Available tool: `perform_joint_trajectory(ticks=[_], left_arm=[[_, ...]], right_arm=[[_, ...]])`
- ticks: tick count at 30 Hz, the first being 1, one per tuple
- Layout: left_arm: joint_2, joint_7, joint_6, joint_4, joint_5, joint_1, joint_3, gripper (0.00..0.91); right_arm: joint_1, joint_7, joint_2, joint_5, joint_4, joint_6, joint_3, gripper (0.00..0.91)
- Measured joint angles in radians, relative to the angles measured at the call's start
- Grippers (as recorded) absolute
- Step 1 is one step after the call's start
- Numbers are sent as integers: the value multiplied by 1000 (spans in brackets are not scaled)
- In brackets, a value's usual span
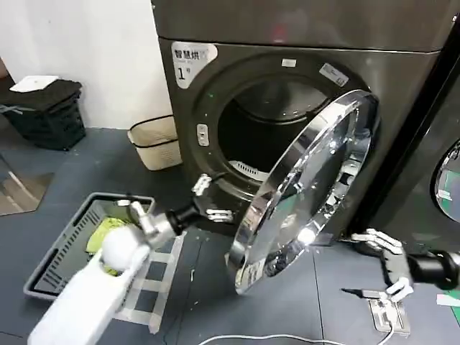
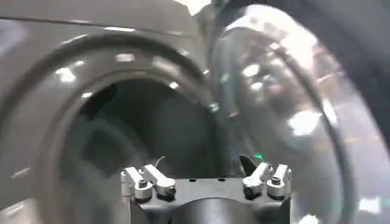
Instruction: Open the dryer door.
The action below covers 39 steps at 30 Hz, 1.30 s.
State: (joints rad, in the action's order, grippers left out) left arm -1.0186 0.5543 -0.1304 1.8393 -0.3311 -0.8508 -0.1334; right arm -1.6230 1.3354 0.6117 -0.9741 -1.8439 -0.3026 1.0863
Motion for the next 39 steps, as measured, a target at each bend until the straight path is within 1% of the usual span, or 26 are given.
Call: perform_joint_trajectory(ticks=[3, 6, 10, 13, 17, 18, 21, 24, 26, 28, 31, 33, 36, 39], left_arm=[[-15, -7, -13, -8, 14, 28, 68, 907], [-33, -12, -23, -11, 22, 48, 134, 907], [-55, -36, -35, -25, 21, 77, 198, 907], [-73, -55, -40, -38, 22, 97, 239, 907], [-104, -85, -45, -64, 26, 135, 296, 907], [-113, -94, -47, -74, 27, 146, 311, 907], [-142, -117, -50, -98, 35, 178, 350, 907], [-175, -133, -48, -128, 42, 211, 391, 907], [-198, -144, -46, -143, 49, 235, 417, 907], [-218, -159, -40, -160, 55, 258, 441, 907], [-252, -190, -16, -190, 70, 291, 477, 907], [-279, -218, -11, -210, 81, 316, 501, 907], [-314, -242, -11, -244, 94, 348, 533, 907], [-356, -274, -14, -282, 125, 387, 568, 907]], right_arm=[[-147, -37, 72, -12, -1, -41, 163, 907], [-253, -83, 147, -16, 7, -87, 283, 907], [-351, -194, 250, 24, 32, -145, 403, 907], [-395, -303, 328, 50, 62, -154, 482, 907], [-428, -449, 428, 103, 102, -141, 585, 907], [-433, -484, 451, 117, 109, -132, 606, 907], [-440, -628, 529, 192, 130, -84, 674, 907], [-440, -789, 605, 281, 144, -24, 741, 907], [-433, -870, 646, 302, 143, 33, 781, 907], [-424, -938, 676, 331, 137, 90, 818, 907], [-405, -1044, 713, 411, 145, 146, 872, 907], [-392, -1106, 732, 444, 153, 190, 907, 907], [-369, -1169, 756, 522, 168, 232, 961, 907], [-343, -1208, 777, 566, 187, 268, 1014, 907]])
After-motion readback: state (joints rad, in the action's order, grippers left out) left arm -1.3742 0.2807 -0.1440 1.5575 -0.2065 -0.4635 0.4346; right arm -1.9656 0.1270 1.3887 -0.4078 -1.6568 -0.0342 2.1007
